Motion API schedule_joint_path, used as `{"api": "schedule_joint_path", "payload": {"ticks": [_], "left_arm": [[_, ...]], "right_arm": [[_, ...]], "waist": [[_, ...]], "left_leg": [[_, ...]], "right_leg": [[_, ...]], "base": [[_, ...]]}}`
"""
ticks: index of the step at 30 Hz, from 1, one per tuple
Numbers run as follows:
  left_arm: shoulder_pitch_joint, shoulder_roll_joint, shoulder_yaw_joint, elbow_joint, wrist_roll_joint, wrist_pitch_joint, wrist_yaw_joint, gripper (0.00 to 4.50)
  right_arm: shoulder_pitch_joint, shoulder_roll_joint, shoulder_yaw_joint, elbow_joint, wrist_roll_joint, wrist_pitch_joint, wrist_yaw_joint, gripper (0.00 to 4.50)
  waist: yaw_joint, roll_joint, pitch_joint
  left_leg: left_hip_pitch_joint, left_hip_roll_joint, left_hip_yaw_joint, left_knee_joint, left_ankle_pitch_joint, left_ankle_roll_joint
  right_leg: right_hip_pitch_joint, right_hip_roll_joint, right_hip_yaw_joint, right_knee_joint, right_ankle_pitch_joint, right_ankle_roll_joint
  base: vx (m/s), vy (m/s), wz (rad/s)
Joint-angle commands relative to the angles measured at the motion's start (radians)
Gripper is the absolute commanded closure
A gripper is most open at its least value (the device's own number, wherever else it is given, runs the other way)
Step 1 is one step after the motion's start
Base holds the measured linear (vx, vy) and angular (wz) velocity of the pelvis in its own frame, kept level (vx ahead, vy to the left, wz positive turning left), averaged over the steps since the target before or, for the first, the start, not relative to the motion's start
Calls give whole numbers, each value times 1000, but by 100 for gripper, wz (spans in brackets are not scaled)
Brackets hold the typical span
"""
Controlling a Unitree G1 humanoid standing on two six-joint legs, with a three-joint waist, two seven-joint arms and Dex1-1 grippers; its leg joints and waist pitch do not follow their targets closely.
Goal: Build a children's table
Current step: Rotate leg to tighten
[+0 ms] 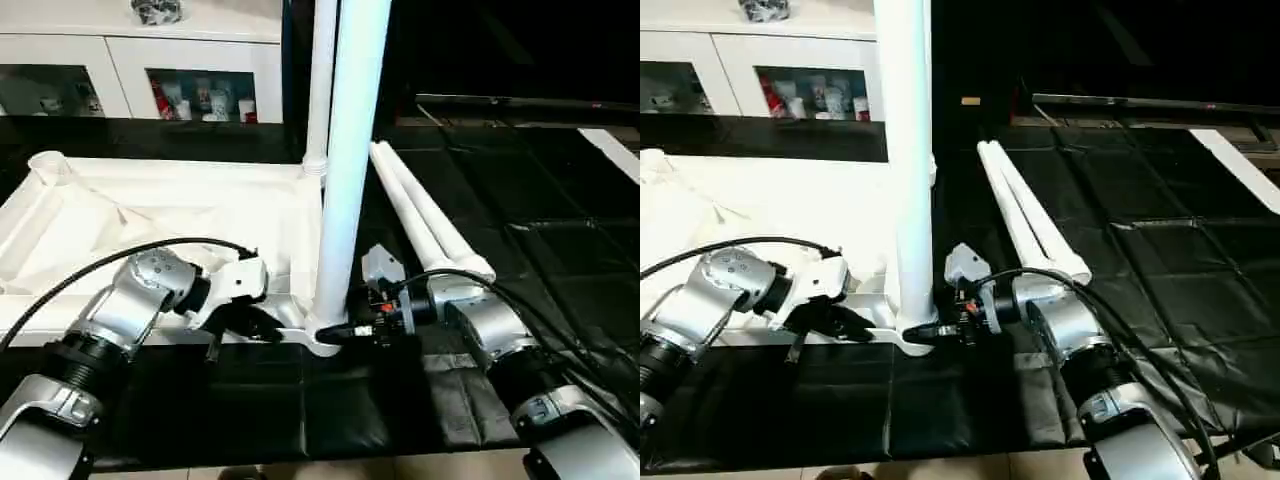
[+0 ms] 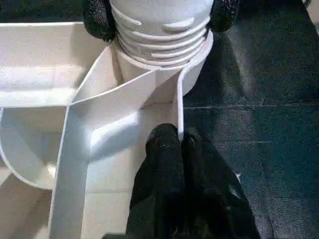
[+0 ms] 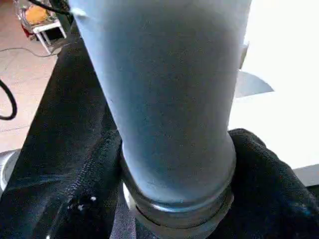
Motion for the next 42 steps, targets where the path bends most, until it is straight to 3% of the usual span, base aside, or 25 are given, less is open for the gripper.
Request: {"api": "schedule_joint_path", "payload": {"ticks": [1,3,4,7,9,10,13,15,17,20,22,28,35,42], "left_arm": [[-4,-42,9,-10,9,61,96,450],[15,-103,68,-66,-23,189,219,450],[21,-121,84,-83,-32,225,254,450],[36,-170,115,-135,-35,302,342,450],[39,-187,128,-149,-34,328,375,450],[39,-246,176,-188,-39,424,479,450],[34,-306,219,-223,-34,517,588,450],[31,-321,225,-235,-29,545,618,450],[28,-329,211,-248,-11,569,643,450],[33,-316,190,-251,2,561,632,450],[42,-305,185,-261,6,567,632,450],[52,-266,167,-261,3,545,605,450],[44,-150,121,-193,13,391,453,450],[40,-30,46,-175,-4,222,212,450]], "right_arm": [[28,34,-31,-23,8,14,-91,175],[50,90,-57,-8,-27,19,-279,175],[54,107,-64,0,-38,23,-334,175],[62,166,-86,15,-25,46,-424,175],[58,188,-94,25,-20,53,-456,176],[22,245,-116,78,-21,63,-552,176],[-33,295,-146,154,-37,78,-674,176],[-49,304,-152,174,-47,85,-709,176],[-65,315,-160,189,-54,95,-734,176],[-61,315,-166,182,-48,90,-725,176],[-55,308,-173,182,-51,77,-718,120],[-27,269,-166,150,-50,53,-663,62],[52,122,-153,-27,-7,56,-451,3],[72,-30,-90,-115,-29,40,-239,3]], "waist": [[-9,19,-67],[-17,21,-64],[-22,19,-64],[-44,19,-64],[-51,18,-66],[-64,21,-66],[-70,19,-65],[-73,16,-65],[-79,18,-68],[-79,19,-73],[-79,22,-74],[-80,22,-67],[-71,25,-69],[-51,30,-68]], "left_leg": [[22,42,-9,-68,-275,-17],[16,41,-14,-74,-288,-35],[20,40,-16,-75,-303,-47],[14,35,-21,-76,-314,-41],[13,34,-18,-73,-308,-34],[12,35,-16,-71,-295,-30],[11,27,-15,-66,-275,-19],[9,28,-16,-68,-265,-15],[6,30,-16,-67,-242,-8],[5,30,-13,-64,-205,12],[4,30,-11,-63,-181,20],[8,31,-12,-69,-250,8],[7,30,-12,-68,-239,21],[13,34,-11,-68,-245,18]], "right_leg": [[37,-86,54,-81,-310,-173],[42,-88,52,-81,-342,-170],[42,-90,51,-84,-380,-160],[47,-90,48,-93,-418,-140],[46,-88,50,-93,-404,-140],[46,-86,53,-88,-363,-159],[44,-84,49,-96,-393,-155],[45,-81,48,-95,-377,-154],[48,-78,49,-86,-301,-169],[50,-76,51,-77,-201,-188],[53,-76,51,-73,-145,-205],[50,-78,51,-87,-269,-179],[51,-77,52,-85,-238,-169],[49,-74,51,-83,-228,-184]], "base": [[0,0,0],[0,0,0],[0,0,0],[0,0,0],[0,0,0],[0,0,0],[0,0,0],[0,0,0],[0,0,0],[0,0,0],[0,0,0],[0,0,0],[0,0,0],[0,0,0]]}}
